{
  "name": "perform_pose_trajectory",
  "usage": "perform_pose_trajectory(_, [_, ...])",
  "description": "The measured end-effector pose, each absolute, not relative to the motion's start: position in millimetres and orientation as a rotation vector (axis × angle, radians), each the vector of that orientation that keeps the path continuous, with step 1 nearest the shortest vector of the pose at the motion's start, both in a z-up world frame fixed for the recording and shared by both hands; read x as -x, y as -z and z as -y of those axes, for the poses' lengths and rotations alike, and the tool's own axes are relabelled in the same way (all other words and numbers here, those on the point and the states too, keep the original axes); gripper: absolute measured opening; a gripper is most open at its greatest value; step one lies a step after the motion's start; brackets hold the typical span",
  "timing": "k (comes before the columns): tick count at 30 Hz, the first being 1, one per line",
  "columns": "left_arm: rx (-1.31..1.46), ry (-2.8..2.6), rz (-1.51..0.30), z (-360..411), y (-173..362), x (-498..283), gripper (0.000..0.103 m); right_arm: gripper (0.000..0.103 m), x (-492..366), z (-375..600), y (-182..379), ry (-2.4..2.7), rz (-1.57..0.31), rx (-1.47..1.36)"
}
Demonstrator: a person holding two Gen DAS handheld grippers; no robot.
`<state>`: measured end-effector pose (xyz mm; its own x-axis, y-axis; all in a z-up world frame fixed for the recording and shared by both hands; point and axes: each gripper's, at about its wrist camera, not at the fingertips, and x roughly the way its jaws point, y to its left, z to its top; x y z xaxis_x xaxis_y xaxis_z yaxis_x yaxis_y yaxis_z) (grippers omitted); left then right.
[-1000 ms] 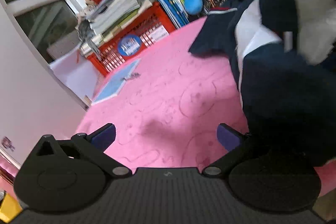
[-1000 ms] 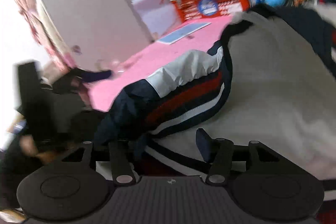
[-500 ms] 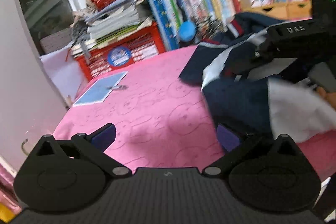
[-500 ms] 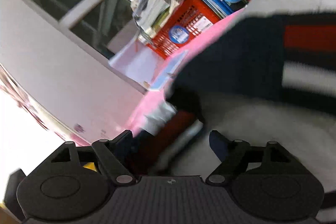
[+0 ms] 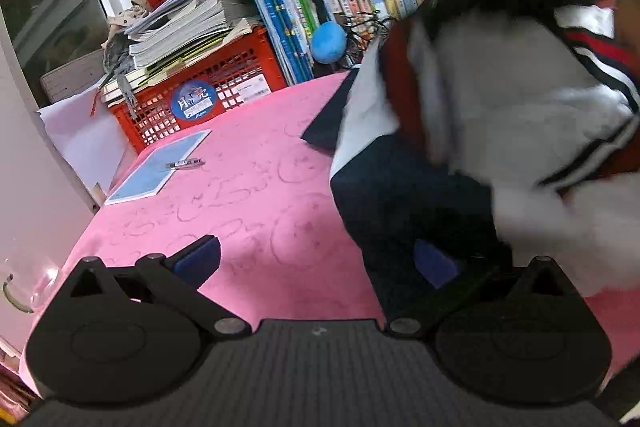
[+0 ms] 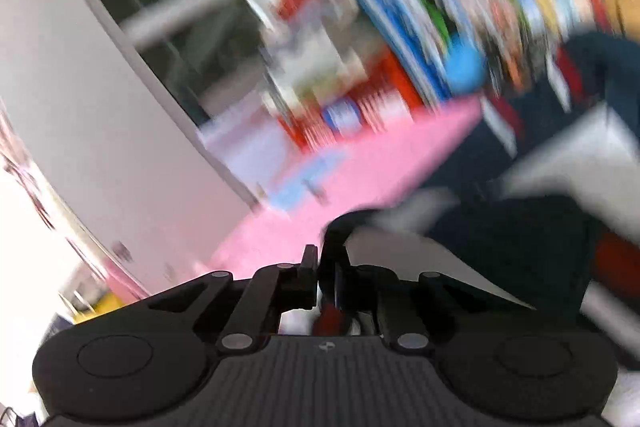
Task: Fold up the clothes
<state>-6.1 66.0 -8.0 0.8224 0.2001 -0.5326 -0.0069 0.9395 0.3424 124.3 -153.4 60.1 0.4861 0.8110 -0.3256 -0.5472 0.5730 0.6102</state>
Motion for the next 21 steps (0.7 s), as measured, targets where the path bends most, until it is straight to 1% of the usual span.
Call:
perform_pose_trajectory(4, [-0.307, -0.1, -0.514, -57, -3, -26, 0.103, 0.01, -104, 200, -121, -0.937, -0.507, -0.603])
perform_pose_trajectory(7, [-0.321, -0.123, -0.476, -47, -16, -46, 0.103, 0.011, -100, 207, -133, -0.964, -0.473, -0.633])
perform_pose_trajectory(10, [-0.377, -0.191, -0.446, -46, -21, -43, 0.103, 0.013, -103, 206, -115, -0.925, -0.518, -0.605])
perform_pose_trajectory(13, [-0.388, -0.214, -0.5, -62, -11, -21, 0.103, 0.014, -112, 189, -84, -0.906, -0.603, -0.556])
perform_pose_trajectory(16, [-0.38, -0.241, -0.538, -76, -7, 1, 0.103, 0.014, -118, 171, -56, -0.964, -0.695, -0.607])
perform_pose_trajectory(18, [-0.34, -0.209, -0.514, -81, -19, 20, 0.103, 0.014, -122, 161, -46, -1.03, -0.736, -0.668])
perform_pose_trajectory(20, [-0.287, -0.146, -0.458, -81, -36, 35, 0.103, 0.014, -122, 153, -46, -1.036, -0.744, -0.655])
perform_pose_trajectory(21, [-0.259, -0.101, -0.423, -80, -45, 39, 0.103, 0.016, -121, 153, -49, -1.023, -0.739, -0.636])
